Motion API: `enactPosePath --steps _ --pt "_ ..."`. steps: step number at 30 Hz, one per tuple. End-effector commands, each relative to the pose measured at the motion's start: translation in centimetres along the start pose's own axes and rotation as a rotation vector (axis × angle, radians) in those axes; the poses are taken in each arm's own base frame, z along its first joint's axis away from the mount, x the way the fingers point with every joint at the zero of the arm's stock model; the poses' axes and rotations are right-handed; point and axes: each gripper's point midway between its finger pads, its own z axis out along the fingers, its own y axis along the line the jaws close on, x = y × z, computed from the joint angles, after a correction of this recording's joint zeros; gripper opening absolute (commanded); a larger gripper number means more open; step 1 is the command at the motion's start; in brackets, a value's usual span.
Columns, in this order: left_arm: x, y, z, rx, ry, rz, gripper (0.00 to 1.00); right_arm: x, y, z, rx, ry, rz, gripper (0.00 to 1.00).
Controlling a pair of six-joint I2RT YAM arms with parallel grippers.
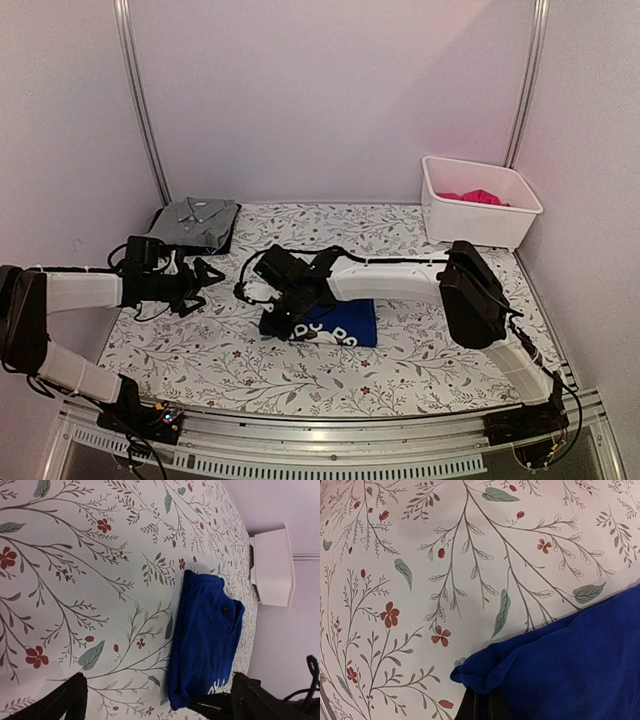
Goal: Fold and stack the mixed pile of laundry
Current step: Pick up the square-folded T-shirt from the center of the board, then pass from the left arm to the right
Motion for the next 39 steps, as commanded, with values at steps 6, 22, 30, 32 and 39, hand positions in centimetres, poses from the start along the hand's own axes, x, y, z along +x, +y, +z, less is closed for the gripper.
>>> enactPosePath --steps 6,22,30,32,39 --pt "1.5 -2.9 2.9 0.13 0.052 -0.087 1.0 -5.2 -3.3 -6.9 -0.066 -0.239 0.077 0.0" --pt "4.8 -8.1 11.1 0.242 0.224 -0.105 1.0 -5.8 -2.7 -7.7 -0.097 -0.266 0.052 0.02" --pt "9.0 -8.4 14.7 0.292 0.365 -0.132 0.94 -5.5 -2.9 -7.8 -0.078 -0.258 0.031 0.02" --pt "9.7 -9.1 15.0 0.344 0.392 -0.126 0.86 -5.2 -3.0 -7.7 -0.073 -0.253 0.027 0.03" --pt "9.4 -9.0 14.9 0.362 0.385 -0.099 0.28 -4.8 -2.9 -7.6 -0.075 -0.24 0.027 0.07"
